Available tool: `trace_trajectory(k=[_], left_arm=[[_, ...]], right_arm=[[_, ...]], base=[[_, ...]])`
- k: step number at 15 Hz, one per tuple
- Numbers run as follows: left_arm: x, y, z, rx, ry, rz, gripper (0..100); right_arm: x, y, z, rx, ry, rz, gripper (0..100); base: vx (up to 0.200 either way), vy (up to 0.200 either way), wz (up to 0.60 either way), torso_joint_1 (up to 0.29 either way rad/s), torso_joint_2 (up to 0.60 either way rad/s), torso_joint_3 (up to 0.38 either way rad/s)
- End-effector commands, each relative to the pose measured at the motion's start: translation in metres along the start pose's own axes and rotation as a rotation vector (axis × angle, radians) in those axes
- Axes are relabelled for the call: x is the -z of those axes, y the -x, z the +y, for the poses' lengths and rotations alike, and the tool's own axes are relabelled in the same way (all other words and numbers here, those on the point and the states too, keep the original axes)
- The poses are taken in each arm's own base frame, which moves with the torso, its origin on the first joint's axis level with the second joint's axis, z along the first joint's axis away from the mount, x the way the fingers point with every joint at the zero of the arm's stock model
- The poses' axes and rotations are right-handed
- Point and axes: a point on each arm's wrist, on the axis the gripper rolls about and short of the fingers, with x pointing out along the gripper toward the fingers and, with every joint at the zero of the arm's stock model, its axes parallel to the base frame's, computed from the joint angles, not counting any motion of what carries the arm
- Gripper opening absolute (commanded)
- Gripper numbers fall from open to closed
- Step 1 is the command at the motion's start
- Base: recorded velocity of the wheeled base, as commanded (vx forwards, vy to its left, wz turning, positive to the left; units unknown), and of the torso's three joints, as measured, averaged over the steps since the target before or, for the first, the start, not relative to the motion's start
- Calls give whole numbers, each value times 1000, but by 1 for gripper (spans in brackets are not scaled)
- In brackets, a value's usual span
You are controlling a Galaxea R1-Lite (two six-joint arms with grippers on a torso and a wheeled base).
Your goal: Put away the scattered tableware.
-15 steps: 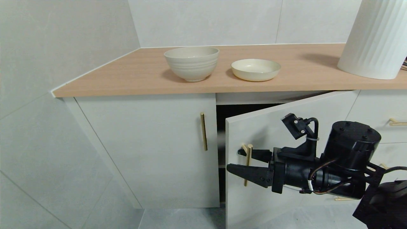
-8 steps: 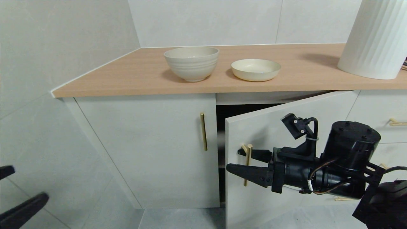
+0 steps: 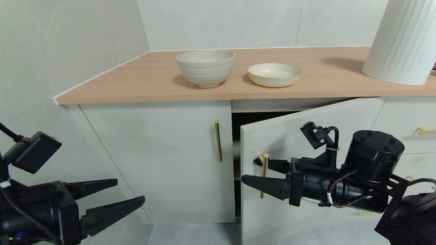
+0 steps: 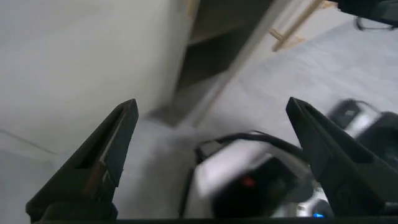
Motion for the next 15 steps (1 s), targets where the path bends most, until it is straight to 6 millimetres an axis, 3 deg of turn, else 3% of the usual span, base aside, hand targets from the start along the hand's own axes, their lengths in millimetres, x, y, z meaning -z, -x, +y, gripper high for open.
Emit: trace_trajectory(k=[1,2,3,10,15], left_arm=[[1,-7,0,13,10,29,100],[2,-7,1,13,11,33,100],[2,-7,0,14,10,32,0],[-4,-17,-11,93,-24,56,0],[-3,-77,-3,123,3,197,0]], right_arm=[[4,-2,-3,5,-9,9,100],[4,-2,-3,3,-4,5,100],[5,-3,-4,3,-2,2,100],[5,-2,-4,3,-1,2,100],[6,-2,-3,1,2,3,100]], base=[[0,0,0,0,0,0],[0,0,0,0,0,0],[0,0,0,0,0,0],[0,0,0,0,0,0],[0,0,0,0,0,0]])
